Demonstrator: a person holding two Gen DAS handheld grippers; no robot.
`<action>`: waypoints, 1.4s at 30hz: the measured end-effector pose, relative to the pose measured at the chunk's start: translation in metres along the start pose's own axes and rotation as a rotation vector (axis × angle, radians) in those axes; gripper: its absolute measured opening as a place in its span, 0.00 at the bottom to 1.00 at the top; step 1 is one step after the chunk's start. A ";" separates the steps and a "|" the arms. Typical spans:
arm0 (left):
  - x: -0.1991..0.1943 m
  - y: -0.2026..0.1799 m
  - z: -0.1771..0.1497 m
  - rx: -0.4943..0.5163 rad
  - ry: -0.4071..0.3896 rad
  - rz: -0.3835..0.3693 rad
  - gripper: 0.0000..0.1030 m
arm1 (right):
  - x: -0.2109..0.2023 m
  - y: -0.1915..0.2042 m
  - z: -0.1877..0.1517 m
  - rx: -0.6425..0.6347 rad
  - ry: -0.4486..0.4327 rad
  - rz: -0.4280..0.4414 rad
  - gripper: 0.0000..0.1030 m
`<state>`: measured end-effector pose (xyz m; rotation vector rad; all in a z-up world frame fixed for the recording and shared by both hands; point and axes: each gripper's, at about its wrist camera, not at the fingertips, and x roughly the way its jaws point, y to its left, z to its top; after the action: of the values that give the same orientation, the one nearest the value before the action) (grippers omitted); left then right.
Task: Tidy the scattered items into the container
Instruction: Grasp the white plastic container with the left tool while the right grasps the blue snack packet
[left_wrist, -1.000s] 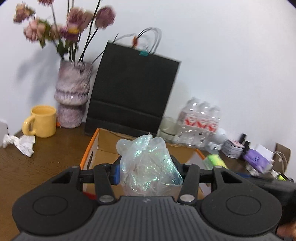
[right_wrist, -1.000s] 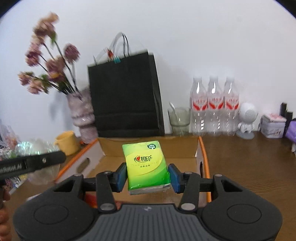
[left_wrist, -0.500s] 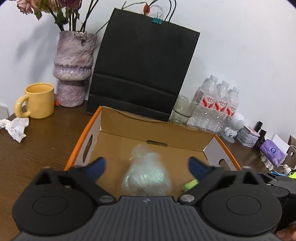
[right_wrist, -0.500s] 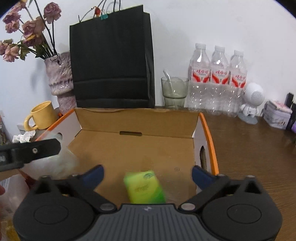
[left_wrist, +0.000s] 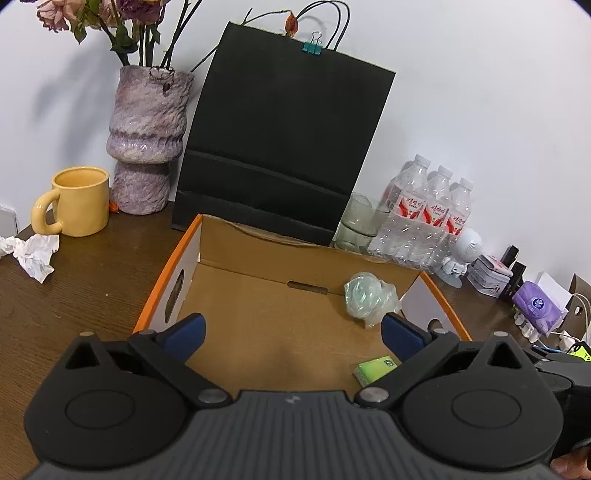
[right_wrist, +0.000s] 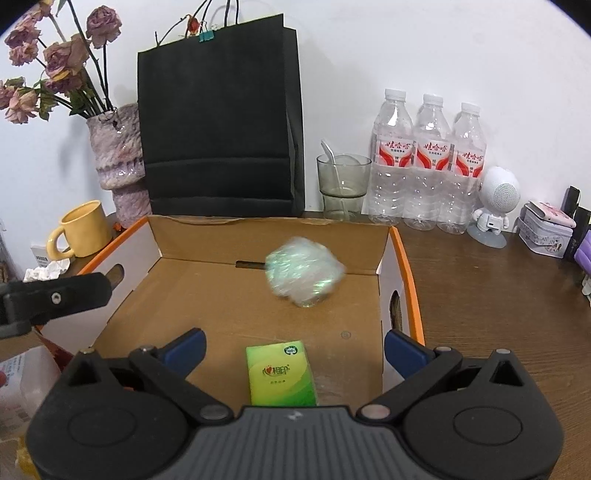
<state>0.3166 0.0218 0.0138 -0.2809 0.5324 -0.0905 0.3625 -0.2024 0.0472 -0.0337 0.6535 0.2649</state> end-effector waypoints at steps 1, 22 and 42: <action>-0.003 0.001 0.001 0.000 -0.004 -0.007 1.00 | -0.003 0.000 0.001 0.000 -0.005 0.002 1.00; -0.074 0.056 -0.046 0.126 0.010 0.043 1.00 | -0.064 -0.047 -0.086 -0.020 0.029 -0.103 1.00; -0.044 0.057 -0.071 0.104 0.027 -0.033 0.79 | -0.028 -0.058 -0.101 0.087 0.056 -0.055 0.48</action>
<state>0.2429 0.0665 -0.0392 -0.1873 0.5477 -0.1535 0.2954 -0.2762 -0.0191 0.0244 0.7186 0.1830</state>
